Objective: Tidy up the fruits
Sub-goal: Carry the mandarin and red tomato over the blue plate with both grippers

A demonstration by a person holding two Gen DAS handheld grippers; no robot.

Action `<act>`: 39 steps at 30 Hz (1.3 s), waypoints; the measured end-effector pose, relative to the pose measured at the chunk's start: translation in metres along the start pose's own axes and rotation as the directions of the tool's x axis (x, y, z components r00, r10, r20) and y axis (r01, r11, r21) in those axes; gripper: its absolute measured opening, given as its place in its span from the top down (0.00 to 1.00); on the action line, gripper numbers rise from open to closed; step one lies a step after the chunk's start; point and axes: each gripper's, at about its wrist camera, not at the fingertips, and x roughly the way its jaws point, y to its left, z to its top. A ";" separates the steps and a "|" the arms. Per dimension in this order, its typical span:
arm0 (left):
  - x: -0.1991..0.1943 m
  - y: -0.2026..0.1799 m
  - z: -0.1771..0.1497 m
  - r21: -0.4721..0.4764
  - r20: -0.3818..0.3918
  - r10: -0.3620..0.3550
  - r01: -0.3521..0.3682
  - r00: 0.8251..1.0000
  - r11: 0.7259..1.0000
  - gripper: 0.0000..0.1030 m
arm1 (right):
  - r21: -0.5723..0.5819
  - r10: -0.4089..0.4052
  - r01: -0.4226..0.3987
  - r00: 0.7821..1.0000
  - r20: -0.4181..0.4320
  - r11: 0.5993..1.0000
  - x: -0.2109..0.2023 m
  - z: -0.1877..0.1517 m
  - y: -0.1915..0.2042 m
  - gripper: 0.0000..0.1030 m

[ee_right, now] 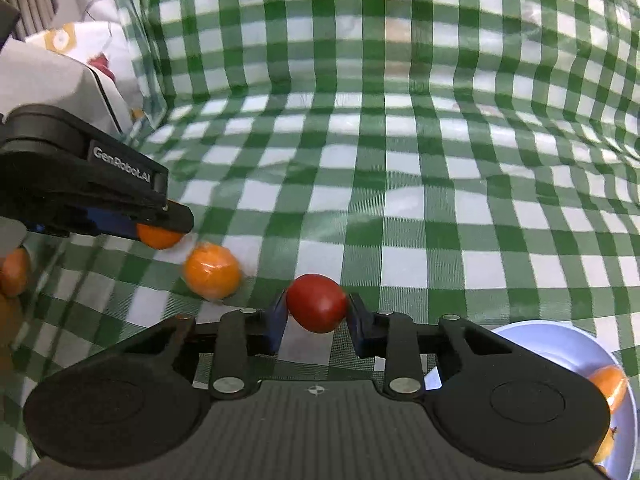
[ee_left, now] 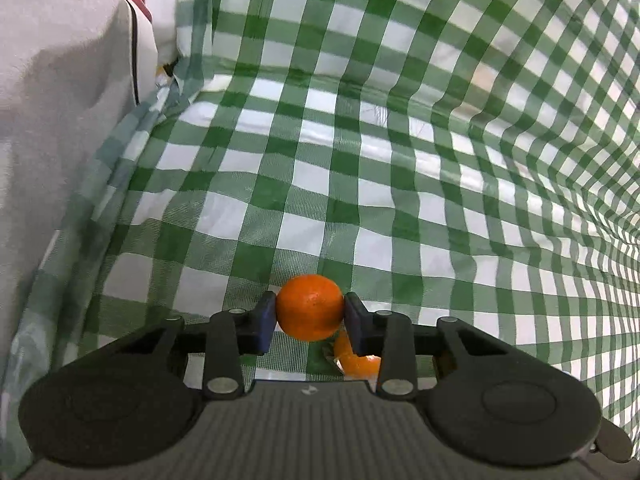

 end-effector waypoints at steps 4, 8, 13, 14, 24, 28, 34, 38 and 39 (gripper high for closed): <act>-0.020 -0.003 -0.013 0.029 0.041 0.030 -0.031 0.999 0.999 0.61 | 0.008 0.013 -0.013 0.999 0.048 1.000 -0.029 -0.005 -0.004 0.68; -0.036 -0.005 -0.029 0.061 0.089 0.085 -0.091 0.992 0.994 0.61 | 0.031 -0.001 -0.001 0.997 0.074 1.000 -0.058 -0.005 -0.012 0.68; -0.071 -0.008 -0.050 0.079 0.100 0.090 -0.098 0.991 0.992 0.61 | 0.066 -0.008 -0.001 0.992 0.124 0.998 -0.115 -0.011 -0.031 0.68; -0.083 -0.011 -0.056 0.097 0.113 0.084 -0.095 0.990 0.991 0.61 | 0.064 -0.015 0.006 0.990 0.137 0.998 -0.125 -0.013 -0.033 0.68; -0.108 -0.049 -0.149 0.224 0.006 -0.069 0.066 0.998 0.972 0.62 | 0.206 -0.149 0.100 0.960 0.239 0.973 -0.203 -0.071 -0.102 0.68; -0.109 -0.078 -0.155 0.340 0.060 -0.101 0.075 0.993 0.937 0.61 | 0.314 -0.191 0.128 0.965 0.180 0.941 -0.206 -0.095 -0.143 0.68; -0.091 -0.093 -0.151 0.279 0.002 -0.187 0.179 0.982 0.943 0.62 | 0.318 -0.202 0.160 0.974 0.105 0.935 -0.193 -0.109 -0.167 0.68; -0.088 -0.115 -0.157 0.321 0.001 -0.226 0.214 0.974 0.923 0.62 | 0.290 -0.206 0.170 0.974 0.097 0.942 -0.187 -0.111 -0.167 0.68; -0.088 -0.122 -0.159 0.348 0.007 -0.237 0.220 0.971 0.911 0.62 | 0.286 -0.202 0.167 0.975 0.097 0.943 -0.188 -0.112 -0.169 0.68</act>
